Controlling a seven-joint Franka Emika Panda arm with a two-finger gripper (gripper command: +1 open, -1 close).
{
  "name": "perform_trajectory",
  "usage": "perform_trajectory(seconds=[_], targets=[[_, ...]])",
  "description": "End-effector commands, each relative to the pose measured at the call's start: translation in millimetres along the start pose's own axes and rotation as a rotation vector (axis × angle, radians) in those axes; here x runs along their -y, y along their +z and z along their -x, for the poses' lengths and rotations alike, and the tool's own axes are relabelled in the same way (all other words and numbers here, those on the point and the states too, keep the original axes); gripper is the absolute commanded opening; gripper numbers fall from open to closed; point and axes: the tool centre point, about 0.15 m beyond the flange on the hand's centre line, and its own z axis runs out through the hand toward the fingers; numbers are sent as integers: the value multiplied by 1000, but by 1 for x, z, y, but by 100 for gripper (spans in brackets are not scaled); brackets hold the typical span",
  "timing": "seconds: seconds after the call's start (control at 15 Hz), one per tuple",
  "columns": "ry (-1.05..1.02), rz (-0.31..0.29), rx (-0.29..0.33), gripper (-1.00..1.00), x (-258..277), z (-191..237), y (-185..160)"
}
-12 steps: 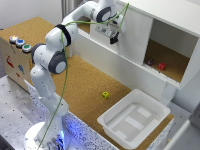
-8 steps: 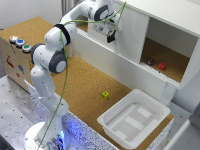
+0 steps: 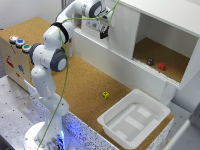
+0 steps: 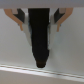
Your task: Move the sliding door to the left
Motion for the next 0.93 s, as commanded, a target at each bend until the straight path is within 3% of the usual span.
perform_trajectory(seconds=[0.0, 0.47, 0.53, 0.6, 0.67, 0.87], targets=[[-47, -9, 79, -100, 57, -37, 13], [-102, 1, 72, -100, 102, -52, 9], [-81, 25, 68, 100, 100, -51, 7], [-55, 26, 65, 100, 95, -49, 6], [-20, 73, 60, 100, 87, -44, 4], [79, 130, 59, 100, 63, -21, -4]])
